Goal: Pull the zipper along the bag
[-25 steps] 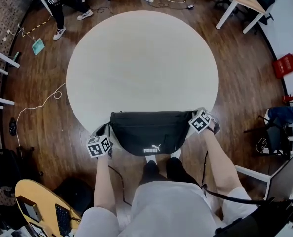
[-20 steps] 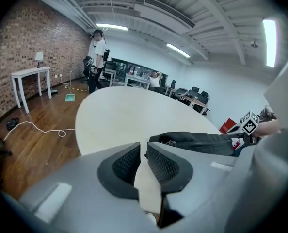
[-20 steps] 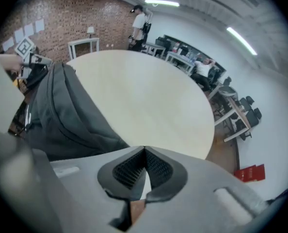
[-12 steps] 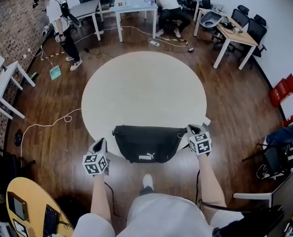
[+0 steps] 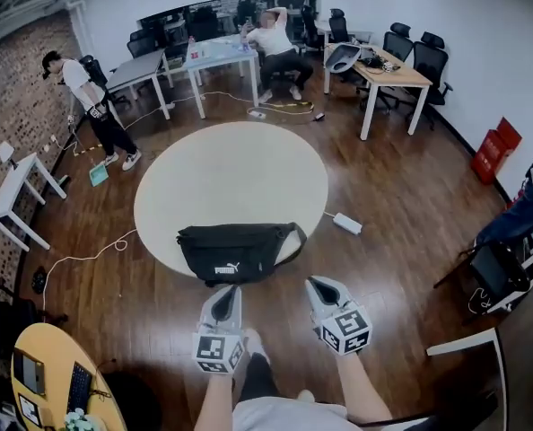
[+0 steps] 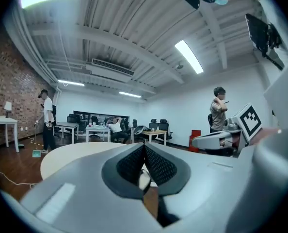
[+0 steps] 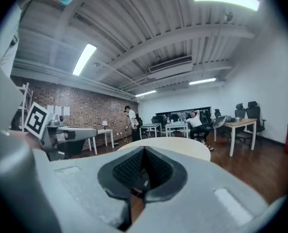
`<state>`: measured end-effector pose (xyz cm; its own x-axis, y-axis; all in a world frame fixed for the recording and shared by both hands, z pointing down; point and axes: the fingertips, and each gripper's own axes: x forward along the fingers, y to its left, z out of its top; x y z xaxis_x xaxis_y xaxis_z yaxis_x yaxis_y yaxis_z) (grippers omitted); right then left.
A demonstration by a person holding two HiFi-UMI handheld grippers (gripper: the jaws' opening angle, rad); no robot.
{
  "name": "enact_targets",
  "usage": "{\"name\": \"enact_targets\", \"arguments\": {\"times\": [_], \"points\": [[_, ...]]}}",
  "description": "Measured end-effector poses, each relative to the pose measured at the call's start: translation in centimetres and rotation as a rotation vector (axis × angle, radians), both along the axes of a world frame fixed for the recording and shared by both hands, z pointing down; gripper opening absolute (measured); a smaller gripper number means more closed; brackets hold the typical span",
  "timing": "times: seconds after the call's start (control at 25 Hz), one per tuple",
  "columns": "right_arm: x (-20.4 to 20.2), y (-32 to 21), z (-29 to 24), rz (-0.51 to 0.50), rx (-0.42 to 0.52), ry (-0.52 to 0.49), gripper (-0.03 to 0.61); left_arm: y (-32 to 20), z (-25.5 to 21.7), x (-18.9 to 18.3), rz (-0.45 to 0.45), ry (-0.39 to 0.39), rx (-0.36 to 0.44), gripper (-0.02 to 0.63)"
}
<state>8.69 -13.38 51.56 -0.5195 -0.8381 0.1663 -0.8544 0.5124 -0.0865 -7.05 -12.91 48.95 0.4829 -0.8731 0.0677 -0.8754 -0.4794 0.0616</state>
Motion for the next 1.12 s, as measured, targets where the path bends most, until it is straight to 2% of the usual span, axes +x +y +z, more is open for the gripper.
{"name": "enact_targets", "arguments": {"times": [0.08, 0.16, 0.24, 0.36, 0.48, 0.64, 0.88, 1.12], "points": [[1.2, 4.0, 0.9, 0.004, -0.029, 0.006, -0.011, 4.6, 0.2, 3.6, 0.027, -0.011, -0.012, 0.017], [1.4, 7.1, 1.4, -0.019, -0.047, 0.022, -0.011, 7.8, 0.5, 5.6, 0.036, -0.038, -0.028, 0.017], [1.0, 9.1, 0.2, -0.053, -0.048, -0.005, -0.011, 9.3, -0.2, 6.2, 0.029, -0.047, -0.025, 0.017], [0.5, 11.0, -2.9, -0.084, 0.01, -0.005, -0.011, 10.4, -2.5, 6.5, 0.017, -0.042, 0.017, 0.017], [0.2, 12.0, -5.6, -0.066, 0.072, 0.016, -0.011, 11.2, -4.9, 5.5, 0.007, -0.03, 0.081, 0.017], [-1.4, 12.5, -7.6, -0.049, 0.113, 0.029, -0.011, 12.4, -6.4, 2.4, -0.026, -0.052, 0.133, 0.017], [-6.8, 13.4, -8.4, -0.106, 0.143, 0.047, -0.011, 13.7, -7.2, -2.1, -0.033, -0.035, 0.124, 0.017], [-9.6, 14.7, -8.7, -0.131, 0.144, 0.058, -0.011, 15.0, -8.2, -3.3, 0.002, -0.044, 0.135, 0.017]]}}
